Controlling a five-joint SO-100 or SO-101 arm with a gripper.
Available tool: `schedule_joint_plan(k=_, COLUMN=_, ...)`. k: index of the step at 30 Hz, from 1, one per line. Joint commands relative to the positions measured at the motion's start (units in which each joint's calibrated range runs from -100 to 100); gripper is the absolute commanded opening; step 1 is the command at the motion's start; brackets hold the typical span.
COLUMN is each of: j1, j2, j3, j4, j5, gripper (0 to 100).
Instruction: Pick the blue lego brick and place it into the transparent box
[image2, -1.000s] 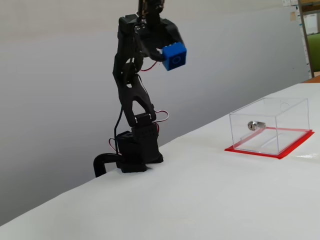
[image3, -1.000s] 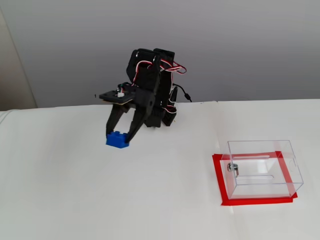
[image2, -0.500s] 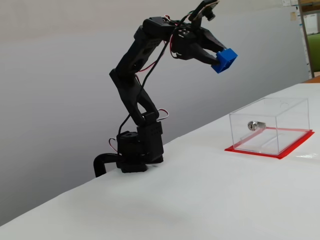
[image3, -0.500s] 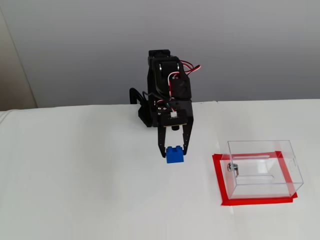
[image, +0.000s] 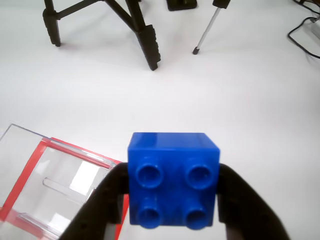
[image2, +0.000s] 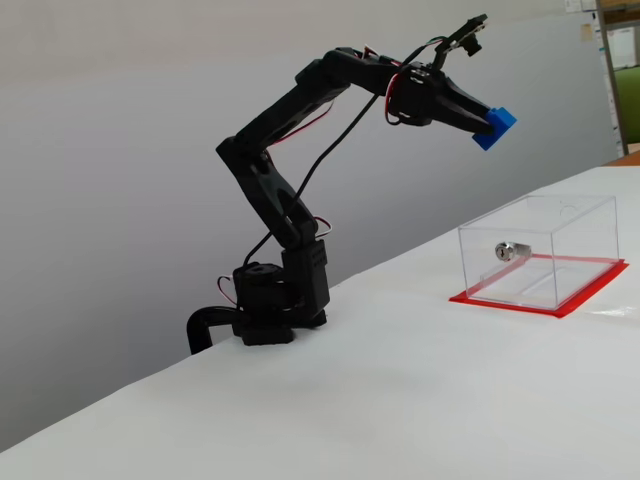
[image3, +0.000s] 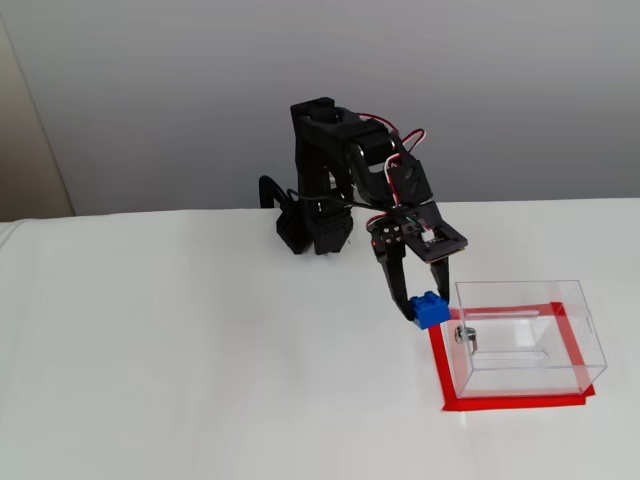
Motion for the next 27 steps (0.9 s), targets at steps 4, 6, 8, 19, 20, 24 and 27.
schedule_joint_plan(k=4, j1=-9.07, j2=5.59, j3=-3.48, j4=-1.82, j5=0.22, gripper=7)
schedule_joint_plan(k=6, j1=-11.65, j2=7.71, j3=-5.11, j4=-1.91, j5=0.22, gripper=7)
schedule_joint_plan(k=8, j1=-14.09, j2=9.67, j3=-6.55, j4=-1.91, j5=0.22, gripper=7)
schedule_joint_plan(k=19, j1=-26.00, j2=15.69, j3=-9.99, j4=-5.74, j5=0.22, gripper=7)
schedule_joint_plan(k=20, j1=-26.74, j2=15.77, j3=-9.99, j4=-6.26, j5=0.22, gripper=7)
schedule_joint_plan(k=24, j1=-29.47, j2=16.54, j3=-9.99, j4=-6.96, j5=0.22, gripper=7)
schedule_joint_plan(k=27, j1=-30.73, j2=17.22, j3=-9.99, j4=-6.96, j5=0.22, gripper=7)
